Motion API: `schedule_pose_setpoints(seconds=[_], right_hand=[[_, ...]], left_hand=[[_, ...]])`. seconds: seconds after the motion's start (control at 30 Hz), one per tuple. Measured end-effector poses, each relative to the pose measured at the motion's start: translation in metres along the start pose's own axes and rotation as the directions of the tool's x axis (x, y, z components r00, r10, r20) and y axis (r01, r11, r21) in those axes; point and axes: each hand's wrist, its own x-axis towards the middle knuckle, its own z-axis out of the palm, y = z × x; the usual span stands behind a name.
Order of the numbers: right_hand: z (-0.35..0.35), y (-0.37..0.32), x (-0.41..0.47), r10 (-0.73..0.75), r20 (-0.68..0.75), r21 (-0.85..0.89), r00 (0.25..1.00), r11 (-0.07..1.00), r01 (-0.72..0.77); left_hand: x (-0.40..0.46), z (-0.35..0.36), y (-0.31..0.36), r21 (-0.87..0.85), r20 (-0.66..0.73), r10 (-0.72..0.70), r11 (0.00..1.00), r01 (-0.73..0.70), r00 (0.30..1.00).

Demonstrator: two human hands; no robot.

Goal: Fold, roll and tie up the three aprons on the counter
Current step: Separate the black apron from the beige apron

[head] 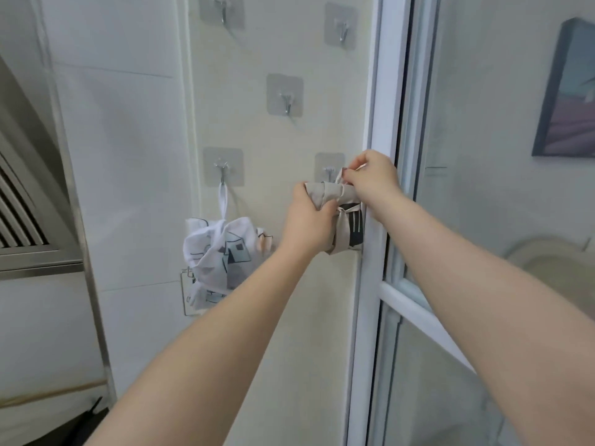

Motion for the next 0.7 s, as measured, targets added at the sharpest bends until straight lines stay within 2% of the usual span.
schedule_pose_setpoints(seconds=[0.1, 0.27, 0.33, 0.57, 0.7], right_hand=[[0.003, 0.009, 0.009, -0.063, 0.031, -0.144, 0.998, 0.987, 0.067], [0.009, 0.01, 0.021, -0.192, 0.063, -0.187, 0.979, 0.962, 0.201], [0.013, 0.011, 0.022, -0.195, 0.056, -0.196, 0.979, 0.959, 0.202], [0.021, 0.03, 0.009, -0.218, 0.059, -0.172, 0.974, 0.959, 0.225], [0.023, 0.039, -0.004, -0.244, 0.107, -0.323, 0.964, 0.908, 0.266]], left_hand=[[0.006, 0.009, -0.006, 0.024, -0.035, -0.026, 0.999, 0.026, 0.999], [0.016, 0.006, -0.013, 0.081, -0.103, 0.022, 0.997, -0.013, 0.994], [0.018, 0.002, -0.018, 0.103, -0.125, 0.018, 0.995, -0.005, 0.992], [0.015, 0.005, -0.033, 0.272, -0.045, -0.11, 0.955, 0.118, 0.993], [0.012, 0.005, -0.036, 0.319, -0.064, -0.112, 0.939, 0.127, 0.992]])
